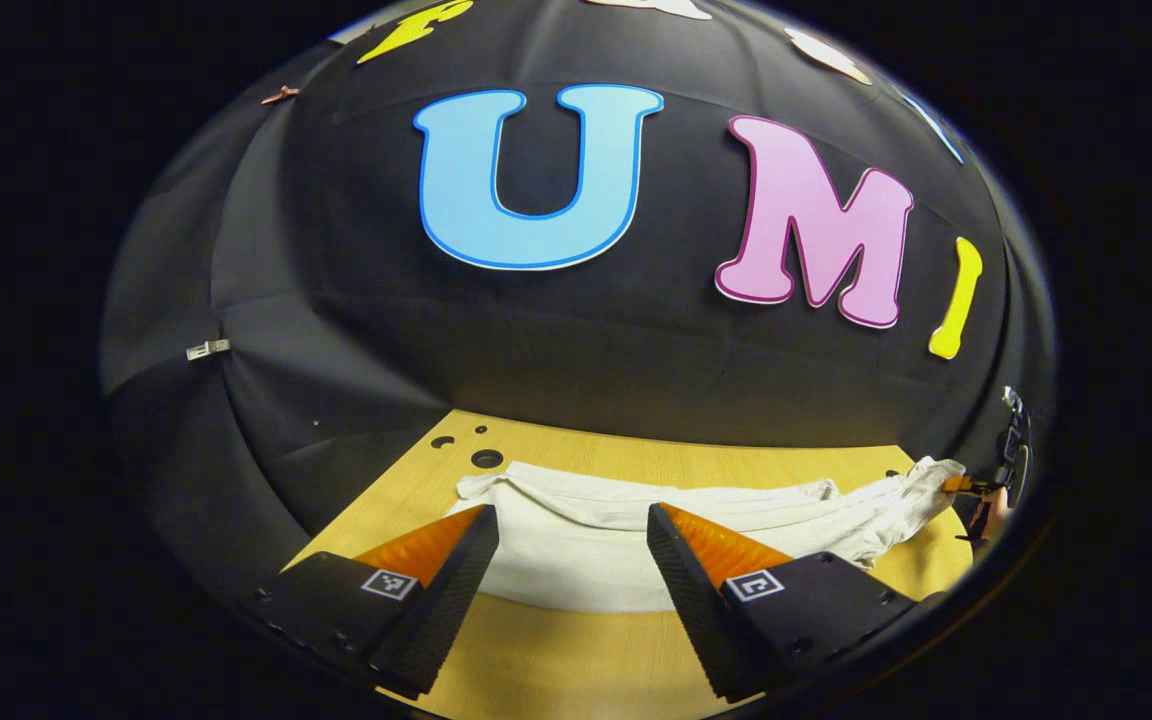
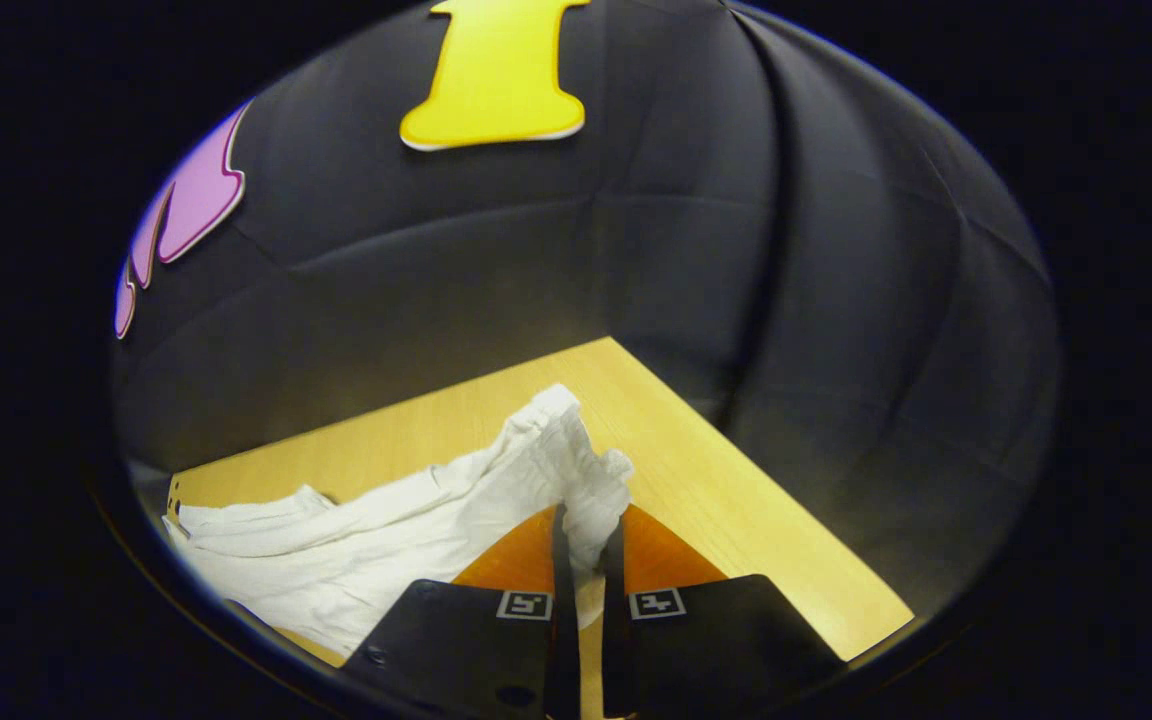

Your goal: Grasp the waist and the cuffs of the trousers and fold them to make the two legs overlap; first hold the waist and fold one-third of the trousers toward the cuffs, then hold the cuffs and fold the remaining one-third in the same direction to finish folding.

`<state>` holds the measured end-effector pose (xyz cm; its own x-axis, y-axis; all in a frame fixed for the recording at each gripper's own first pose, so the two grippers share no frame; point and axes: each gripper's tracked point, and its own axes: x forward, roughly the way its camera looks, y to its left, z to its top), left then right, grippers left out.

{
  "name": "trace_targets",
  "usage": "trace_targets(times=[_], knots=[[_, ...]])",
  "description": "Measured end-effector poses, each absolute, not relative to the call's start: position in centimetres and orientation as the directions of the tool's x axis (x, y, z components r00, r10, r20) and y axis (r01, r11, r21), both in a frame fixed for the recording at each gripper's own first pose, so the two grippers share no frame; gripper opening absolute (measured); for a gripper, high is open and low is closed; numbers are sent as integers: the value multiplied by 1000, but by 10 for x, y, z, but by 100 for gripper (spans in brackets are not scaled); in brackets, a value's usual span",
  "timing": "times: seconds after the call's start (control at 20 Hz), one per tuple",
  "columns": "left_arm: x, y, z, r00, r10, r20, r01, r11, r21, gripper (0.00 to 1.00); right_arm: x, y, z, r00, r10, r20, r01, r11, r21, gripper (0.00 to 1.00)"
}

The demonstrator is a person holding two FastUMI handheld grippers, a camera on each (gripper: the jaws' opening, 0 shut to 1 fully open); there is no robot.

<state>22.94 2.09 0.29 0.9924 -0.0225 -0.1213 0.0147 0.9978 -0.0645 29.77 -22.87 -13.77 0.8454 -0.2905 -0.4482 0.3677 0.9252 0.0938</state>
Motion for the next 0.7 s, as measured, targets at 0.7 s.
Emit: trace_targets(times=[0.7], knots=[[171, 118, -53, 978, -39, -205, -33, 941, -337, 95, 241, -145, 30, 930, -203, -306, 195, 979, -57, 13]])
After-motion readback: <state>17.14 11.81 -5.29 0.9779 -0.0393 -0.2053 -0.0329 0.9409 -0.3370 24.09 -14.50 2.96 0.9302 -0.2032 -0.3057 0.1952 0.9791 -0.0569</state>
